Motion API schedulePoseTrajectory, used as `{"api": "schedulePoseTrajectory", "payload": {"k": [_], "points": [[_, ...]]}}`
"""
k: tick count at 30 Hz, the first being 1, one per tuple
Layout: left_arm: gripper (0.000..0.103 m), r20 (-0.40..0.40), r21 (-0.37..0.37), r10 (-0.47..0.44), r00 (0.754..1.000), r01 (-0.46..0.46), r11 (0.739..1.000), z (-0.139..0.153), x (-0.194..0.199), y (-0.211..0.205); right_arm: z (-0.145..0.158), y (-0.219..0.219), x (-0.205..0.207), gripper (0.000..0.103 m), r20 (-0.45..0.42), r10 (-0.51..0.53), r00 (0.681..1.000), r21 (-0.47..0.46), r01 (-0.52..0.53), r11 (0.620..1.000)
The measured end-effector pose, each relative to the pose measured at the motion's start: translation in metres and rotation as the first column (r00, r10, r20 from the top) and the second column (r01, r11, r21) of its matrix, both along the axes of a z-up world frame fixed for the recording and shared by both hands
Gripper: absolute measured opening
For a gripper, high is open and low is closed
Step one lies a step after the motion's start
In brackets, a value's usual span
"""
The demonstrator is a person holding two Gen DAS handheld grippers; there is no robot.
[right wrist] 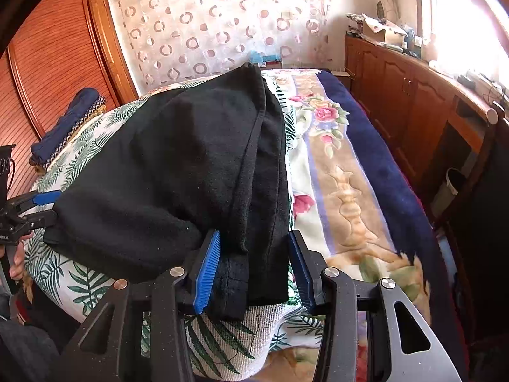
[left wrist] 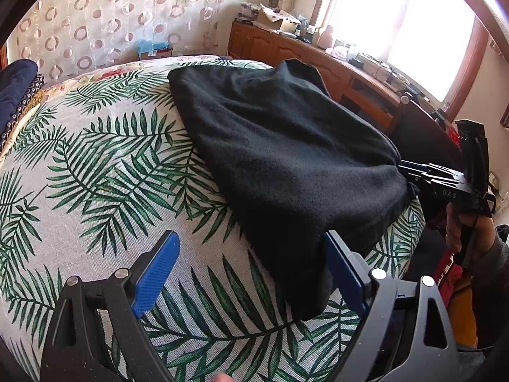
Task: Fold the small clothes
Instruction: 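Grasp the folded black shirt with both grippers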
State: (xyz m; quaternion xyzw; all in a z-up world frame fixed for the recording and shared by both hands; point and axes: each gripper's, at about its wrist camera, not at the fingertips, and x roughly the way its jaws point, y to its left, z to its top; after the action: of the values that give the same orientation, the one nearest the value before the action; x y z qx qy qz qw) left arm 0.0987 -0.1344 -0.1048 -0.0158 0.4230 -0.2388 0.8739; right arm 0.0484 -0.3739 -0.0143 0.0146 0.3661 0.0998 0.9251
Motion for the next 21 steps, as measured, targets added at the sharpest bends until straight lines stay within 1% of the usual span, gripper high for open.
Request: {"api": "schedulePoseTrajectory", "payload": {"k": [2,3,4,5,6,9,11,14,16,18,19,20,21], "points": [[0.091,-0.007,-0.008,-0.006,1.000,0.006,1.000,-0.002,0.000,0.000,-0.001,0.000,-0.001,0.046,0.003,0.000,1.000,0.002,0.000,1.000],[0.091,-0.008,-0.011,-0.009,1.000,0.009,1.000,-0.002,0.000,0.001,-0.001,0.000,-0.001,0.043,0.005,0.002,1.000,-0.004,-0.002,1.000],[0.091,-0.006,-0.012,-0.012,1.000,0.012,1.000,-0.003,-0.001,0.001,-0.001,0.001,-0.002,0.040,0.011,0.003,1.000,-0.010,-0.003,1.000],[0.091,-0.003,-0.014,-0.015,1.000,0.015,1.000,-0.003,-0.002,0.001,-0.001,0.003,-0.004,0.032,0.013,0.015,1.000,-0.005,-0.015,1.000],[0.089,-0.002,-0.017,-0.019,1.000,0.019,1.000,-0.002,-0.002,0.001,-0.001,0.005,-0.004,0.031,0.012,0.029,1.000,-0.005,-0.029,1.000],[0.086,-0.001,-0.034,-0.024,1.000,0.024,0.999,-0.002,-0.002,0.002,-0.003,0.012,-0.005,0.031,0.014,0.031,0.999,-0.051,-0.030,0.998],[0.082,0.002,-0.042,-0.030,1.000,0.030,0.999,-0.002,-0.003,0.002,-0.003,0.009,-0.003,0.032,0.010,0.031,0.999,-0.034,-0.031,0.999],[0.070,0.006,-0.048,-0.041,0.999,0.041,0.998,-0.001,-0.004,0.000,-0.003,0.006,-0.002,0.032,0.002,0.037,0.999,-0.022,-0.037,0.999],[0.057,-0.001,-0.065,-0.051,0.999,0.051,0.997,-0.001,-0.005,-0.002,-0.003,0.008,-0.001,0.032,0.000,0.038,0.999,-0.033,-0.038,0.999],[0.053,-0.008,-0.078,-0.052,0.999,0.051,0.996,-0.001,-0.005,-0.003,-0.003,0.010,-0.002,0.030,0.002,0.042,0.999,-0.045,-0.041,0.998],[0.051,-0.007,-0.078,-0.052,0.999,0.051,0.996,-0.001,-0.004,-0.004,-0.002,0.011,-0.002,0.023,0.003,0.049,0.999,-0.048,-0.049,0.998],[0.050,-0.009,-0.080,-0.054,0.998,0.054,0.995,-0.001,-0.005,-0.004,-0.003,0.013,-0.002,0.011,-0.002,0.080,0.997,-0.031,-0.080,0.996],[0.043,-0.012,-0.082,-0.059,0.998,0.058,0.995,-0.001,-0.005,-0.005,-0.002,0.013,-0.002,0.009,-0.001,0.085,0.996,-0.034,-0.085,0.996]]}}
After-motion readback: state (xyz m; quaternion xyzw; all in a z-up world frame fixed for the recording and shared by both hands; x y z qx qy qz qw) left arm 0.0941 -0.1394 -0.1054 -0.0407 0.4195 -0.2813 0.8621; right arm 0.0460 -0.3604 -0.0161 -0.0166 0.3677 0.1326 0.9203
